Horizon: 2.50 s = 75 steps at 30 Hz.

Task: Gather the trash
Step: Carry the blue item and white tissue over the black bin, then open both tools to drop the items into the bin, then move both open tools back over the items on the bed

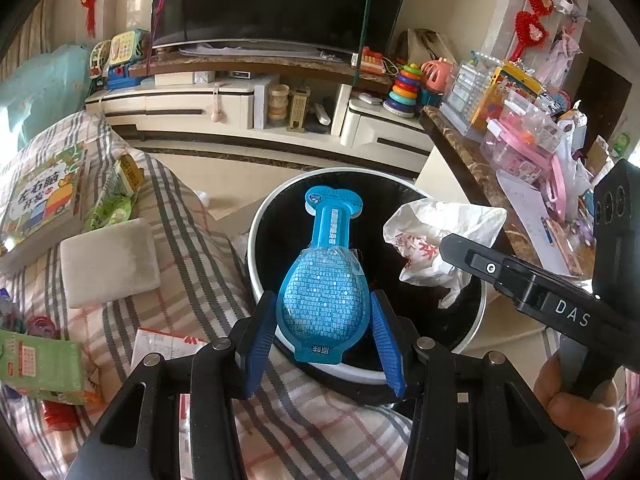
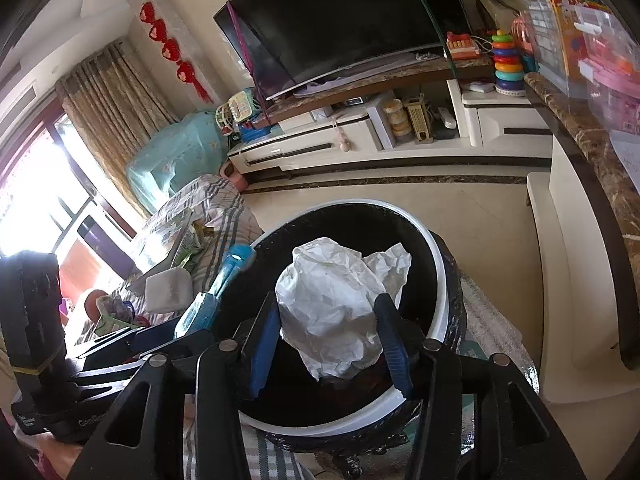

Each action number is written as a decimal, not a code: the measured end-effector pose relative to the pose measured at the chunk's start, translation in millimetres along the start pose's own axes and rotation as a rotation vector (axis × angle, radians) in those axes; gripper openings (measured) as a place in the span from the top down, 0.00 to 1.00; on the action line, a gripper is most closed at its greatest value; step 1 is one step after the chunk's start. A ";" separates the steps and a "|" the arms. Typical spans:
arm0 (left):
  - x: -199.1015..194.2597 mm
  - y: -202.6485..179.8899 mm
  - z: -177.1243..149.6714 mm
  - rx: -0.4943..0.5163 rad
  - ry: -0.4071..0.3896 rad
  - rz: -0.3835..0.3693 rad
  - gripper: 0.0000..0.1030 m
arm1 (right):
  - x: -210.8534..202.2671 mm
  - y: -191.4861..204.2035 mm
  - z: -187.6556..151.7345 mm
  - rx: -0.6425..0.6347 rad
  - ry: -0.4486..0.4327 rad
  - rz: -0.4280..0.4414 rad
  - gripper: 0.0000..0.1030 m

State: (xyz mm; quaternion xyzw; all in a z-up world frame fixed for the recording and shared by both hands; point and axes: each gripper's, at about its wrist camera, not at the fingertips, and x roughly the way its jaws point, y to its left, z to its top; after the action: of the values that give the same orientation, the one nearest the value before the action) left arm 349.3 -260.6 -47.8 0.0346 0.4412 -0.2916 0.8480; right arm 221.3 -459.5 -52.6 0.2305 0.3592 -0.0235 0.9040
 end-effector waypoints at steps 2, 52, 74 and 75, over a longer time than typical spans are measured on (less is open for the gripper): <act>1.9 0.4 2.2 -0.004 0.001 0.009 0.53 | 0.2 -1.2 0.5 0.009 0.000 0.005 0.47; -154.1 113.1 -154.8 -0.413 -0.055 0.180 0.32 | -4.5 132.9 -106.2 -0.128 0.096 0.149 0.07; -107.2 144.0 -108.9 -0.371 -0.040 0.230 0.32 | 23.2 142.8 -99.7 -0.116 0.136 0.143 0.08; -103.1 145.2 -104.5 -0.362 -0.042 0.239 0.32 | 24.4 142.7 -99.3 -0.114 0.138 0.143 0.08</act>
State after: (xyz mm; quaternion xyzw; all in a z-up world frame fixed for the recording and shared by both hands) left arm 304.1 -59.5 -61.0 -0.0722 0.4611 -0.1058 0.8781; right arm 205.7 -286.1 -74.7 0.2048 0.4039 0.0776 0.8882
